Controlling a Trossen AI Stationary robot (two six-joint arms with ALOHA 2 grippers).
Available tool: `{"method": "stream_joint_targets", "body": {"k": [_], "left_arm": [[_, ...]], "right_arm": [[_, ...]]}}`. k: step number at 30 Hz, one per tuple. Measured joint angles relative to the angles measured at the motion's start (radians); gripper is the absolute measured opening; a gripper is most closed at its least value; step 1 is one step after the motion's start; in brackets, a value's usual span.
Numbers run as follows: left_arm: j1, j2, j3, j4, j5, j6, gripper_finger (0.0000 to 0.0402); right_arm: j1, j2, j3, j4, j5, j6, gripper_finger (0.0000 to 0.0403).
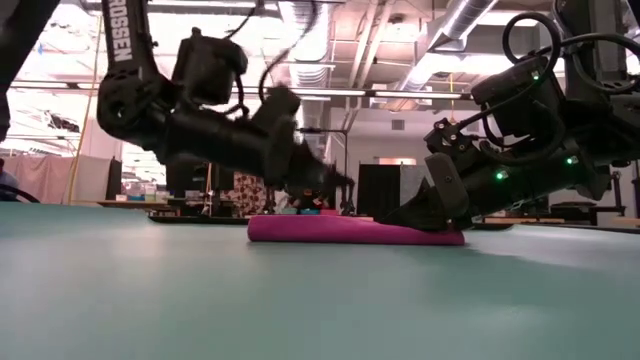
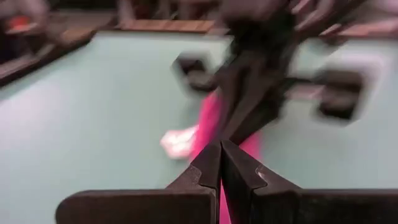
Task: Roll towel into tight, uniform cylinder
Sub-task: Roll the pink towel
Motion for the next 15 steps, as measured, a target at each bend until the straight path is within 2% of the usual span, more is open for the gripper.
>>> {"method": "stream_joint_targets", "body": {"k": [3,7,15], "left_arm": [[-0.002,0.039,0.011,-0.039,-0.036,-0.006,0.0],[-0.011,0.096,0.032,-0.041,0.018,-0.036,0.0],[-0.005,0.138,0.031,-0.166,-0.055,-0.082,0.0]], "right_arm": [[0.0,0.0,0.0,0.0,-0.001,-0.004,0.0011],[-0.004,0.0,0.001,-0.001,-0.001,-0.006,0.0011],[-0.006,0.0,0.001,-0.023,-0.007,0.002,0.0011]]}}
